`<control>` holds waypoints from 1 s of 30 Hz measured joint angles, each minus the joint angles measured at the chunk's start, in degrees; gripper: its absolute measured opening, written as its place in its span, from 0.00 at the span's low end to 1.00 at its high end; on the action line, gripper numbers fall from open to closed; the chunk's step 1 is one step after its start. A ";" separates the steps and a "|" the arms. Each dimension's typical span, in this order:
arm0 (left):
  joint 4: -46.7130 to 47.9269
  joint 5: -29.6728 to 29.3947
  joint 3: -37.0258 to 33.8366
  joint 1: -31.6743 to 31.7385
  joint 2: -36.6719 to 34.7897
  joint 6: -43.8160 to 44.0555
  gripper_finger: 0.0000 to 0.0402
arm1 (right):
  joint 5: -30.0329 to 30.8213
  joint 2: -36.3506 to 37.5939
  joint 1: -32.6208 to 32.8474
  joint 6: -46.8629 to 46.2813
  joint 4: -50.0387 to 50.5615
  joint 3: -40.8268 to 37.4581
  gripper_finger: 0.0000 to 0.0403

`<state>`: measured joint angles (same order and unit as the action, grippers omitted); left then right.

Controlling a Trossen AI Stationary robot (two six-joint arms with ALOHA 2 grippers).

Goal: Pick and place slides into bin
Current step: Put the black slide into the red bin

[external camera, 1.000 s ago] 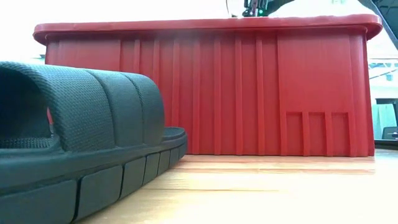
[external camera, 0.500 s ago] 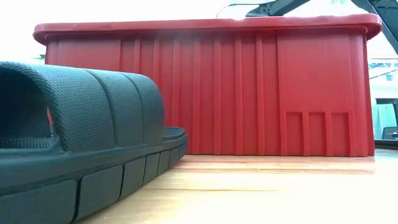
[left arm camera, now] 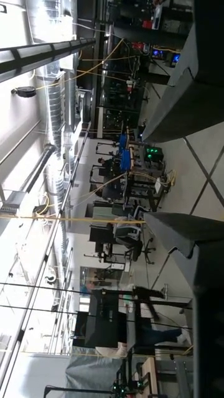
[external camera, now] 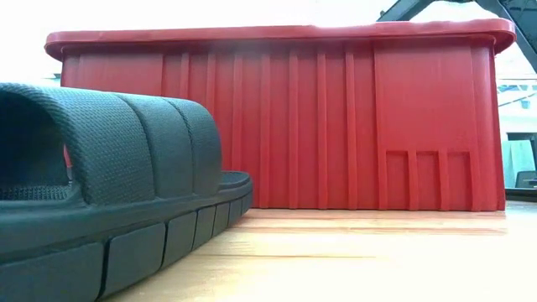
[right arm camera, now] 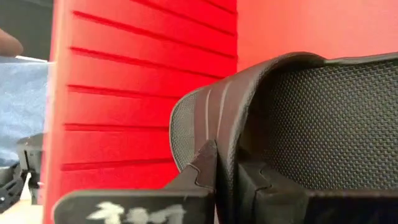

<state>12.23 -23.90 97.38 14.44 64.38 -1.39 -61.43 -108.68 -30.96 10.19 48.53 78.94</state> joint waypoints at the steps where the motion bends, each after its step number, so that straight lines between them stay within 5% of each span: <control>1: 0.00 0.00 0.00 0.00 0.00 0.02 0.50 | 0.03 0.00 0.18 -0.83 -1.52 -1.23 0.02; 18: -0.02 0.31 0.00 0.00 0.00 -0.02 0.50 | 3.11 0.11 0.38 -1.87 -5.00 -8.31 0.03; 30: -0.02 0.42 0.00 0.00 0.00 -0.02 0.50 | 4.35 0.09 0.59 -4.61 -5.97 -8.35 0.22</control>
<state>12.21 -23.49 97.38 14.44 64.38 -1.41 -57.08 -108.60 -30.37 5.58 42.56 70.59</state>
